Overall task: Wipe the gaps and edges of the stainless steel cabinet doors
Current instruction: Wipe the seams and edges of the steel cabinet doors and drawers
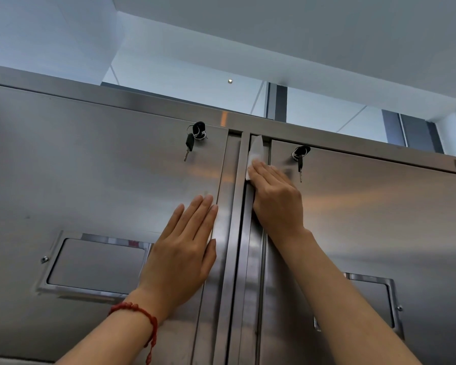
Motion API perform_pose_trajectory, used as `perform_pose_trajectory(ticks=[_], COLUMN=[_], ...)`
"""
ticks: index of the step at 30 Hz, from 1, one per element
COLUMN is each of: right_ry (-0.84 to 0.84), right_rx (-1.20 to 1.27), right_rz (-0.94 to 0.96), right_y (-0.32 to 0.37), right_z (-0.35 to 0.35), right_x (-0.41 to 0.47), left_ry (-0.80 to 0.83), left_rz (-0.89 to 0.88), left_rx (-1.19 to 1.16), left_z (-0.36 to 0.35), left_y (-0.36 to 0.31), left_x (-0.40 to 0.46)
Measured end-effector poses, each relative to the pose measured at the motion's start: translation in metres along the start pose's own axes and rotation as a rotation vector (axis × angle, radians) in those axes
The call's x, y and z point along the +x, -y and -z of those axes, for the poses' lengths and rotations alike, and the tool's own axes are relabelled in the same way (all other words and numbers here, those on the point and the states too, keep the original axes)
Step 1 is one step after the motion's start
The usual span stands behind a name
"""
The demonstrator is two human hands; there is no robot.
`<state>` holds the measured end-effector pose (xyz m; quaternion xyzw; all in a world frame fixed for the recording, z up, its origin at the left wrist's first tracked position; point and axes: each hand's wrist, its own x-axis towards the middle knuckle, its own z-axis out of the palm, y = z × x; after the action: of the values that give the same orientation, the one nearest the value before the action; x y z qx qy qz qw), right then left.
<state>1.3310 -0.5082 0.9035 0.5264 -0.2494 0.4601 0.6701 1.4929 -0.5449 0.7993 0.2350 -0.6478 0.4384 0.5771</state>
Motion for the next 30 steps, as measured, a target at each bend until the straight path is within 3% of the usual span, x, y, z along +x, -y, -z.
perform_pose_trajectory(ticks=[30], right_ry=[-0.026], right_rx=[0.028], right_rz=[-0.039], right_y=[-0.004], right_z=[-0.005], right_x=[0.015], left_ry=[0.005], left_rz=[0.009], left_rx=[-0.002], left_z=[0.000], left_y=[-0.001], left_x=[0.000])
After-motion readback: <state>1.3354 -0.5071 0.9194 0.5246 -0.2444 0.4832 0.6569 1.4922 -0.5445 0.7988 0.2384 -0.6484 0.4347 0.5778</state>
